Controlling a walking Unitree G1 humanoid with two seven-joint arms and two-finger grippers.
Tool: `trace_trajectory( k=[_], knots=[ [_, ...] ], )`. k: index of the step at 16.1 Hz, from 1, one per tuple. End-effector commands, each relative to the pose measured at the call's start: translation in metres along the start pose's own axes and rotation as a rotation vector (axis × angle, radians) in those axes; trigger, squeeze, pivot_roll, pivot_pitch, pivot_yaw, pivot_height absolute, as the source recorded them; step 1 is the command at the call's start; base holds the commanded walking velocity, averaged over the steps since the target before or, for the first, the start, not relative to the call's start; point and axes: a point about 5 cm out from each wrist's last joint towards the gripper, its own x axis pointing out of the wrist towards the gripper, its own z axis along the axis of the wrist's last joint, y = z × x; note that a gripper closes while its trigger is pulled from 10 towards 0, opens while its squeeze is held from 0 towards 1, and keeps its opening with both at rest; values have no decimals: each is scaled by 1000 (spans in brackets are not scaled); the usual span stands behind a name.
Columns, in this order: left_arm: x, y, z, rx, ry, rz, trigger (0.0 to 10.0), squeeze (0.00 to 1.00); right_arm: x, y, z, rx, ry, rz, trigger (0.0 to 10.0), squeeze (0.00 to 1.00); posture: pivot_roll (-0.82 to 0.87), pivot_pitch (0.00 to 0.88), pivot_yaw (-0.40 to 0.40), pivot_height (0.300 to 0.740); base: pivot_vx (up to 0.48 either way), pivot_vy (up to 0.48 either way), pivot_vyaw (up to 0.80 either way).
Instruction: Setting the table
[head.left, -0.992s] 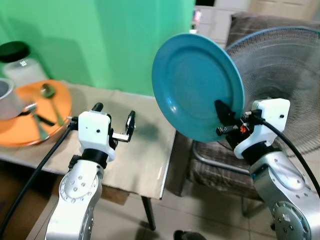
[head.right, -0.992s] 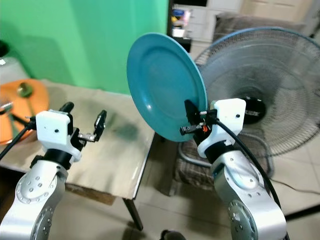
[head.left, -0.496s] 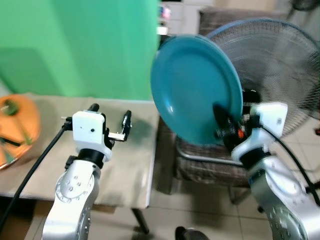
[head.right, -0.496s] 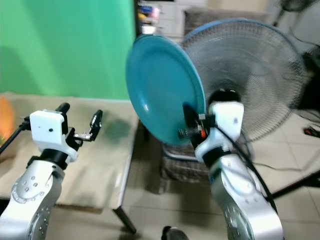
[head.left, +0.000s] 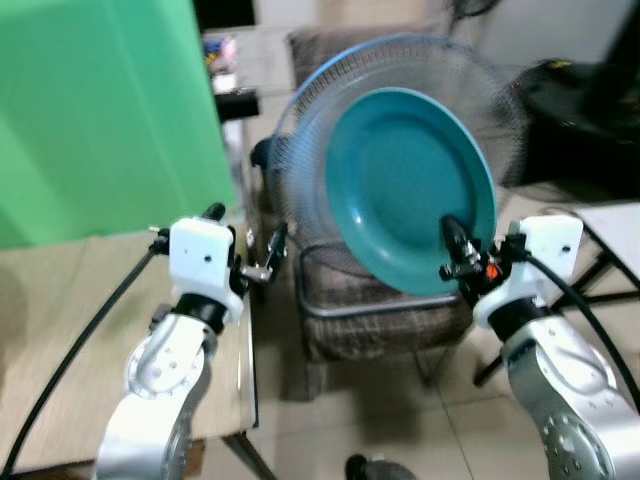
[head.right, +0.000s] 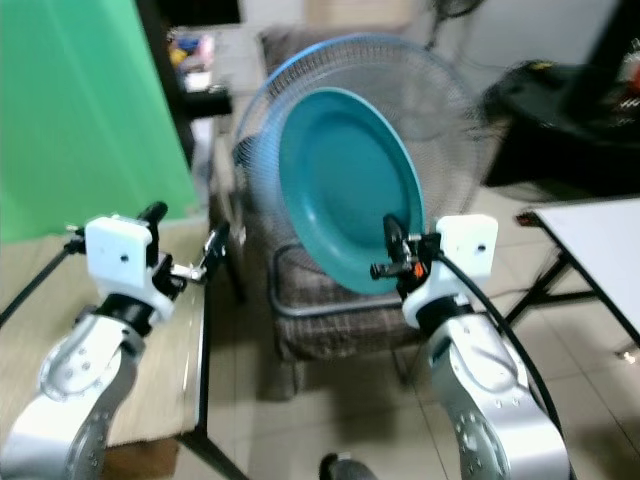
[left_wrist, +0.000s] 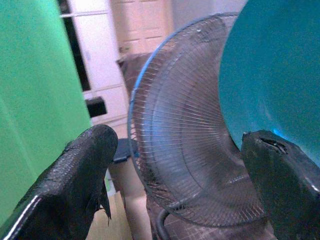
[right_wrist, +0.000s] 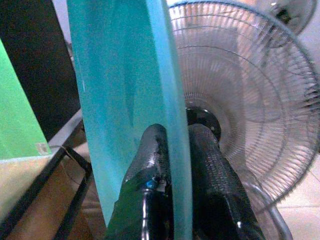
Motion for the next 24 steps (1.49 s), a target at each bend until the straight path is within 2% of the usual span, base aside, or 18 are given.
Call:
trace_trajectory(
  k=[1,2,3,6,8,11,16,21,24],
  knots=[
    [-1,0,2,2,5,-6,10000,180,-2,0,9,-4,-55,8,10000,0,3,0,51,740,0,0,-800],
    [-3,2,0,1,13,13,10000,180,-2,0,9,-2,-52,4,10000,0,4,0,49,740,0,0,-800],
    [-5,9,-6,2,55,69,10000,4,-2,0,6,0,-45,-4,10000,0,-4,0,62,740,0,0,-800],
    [-2,9,-6,29,44,136,10000,0,-3,-6,5,-14,-22,-37,10000,0,-7,0,50,740,0,0,-800],
    [-1,8,-9,1,38,131,10000,0,4,-26,-6,-12,79,-148,10000,0,-11,0,47,740,0,0,-800],
    [2,3,-7,-7,27,68,10000,0,12,-38,-3,28,84,-195,10000,0,-7,0,35,740,0,0,-792],
    [3,14,-9,-18,43,91,10000,0,24,-36,-3,76,105,-166,10000,0,0,0,21,740,277,0,-741],
    [7,19,-6,-1,27,72,10000,0,23,-32,-6,83,117,-136,10000,0,1,0,11,740,402,0,0],
    [8,16,-8,-3,34,37,10000,0,22,-33,-7,128,125,-152,10000,0,-6,0,22,740,417,0,-406]
  ],
)
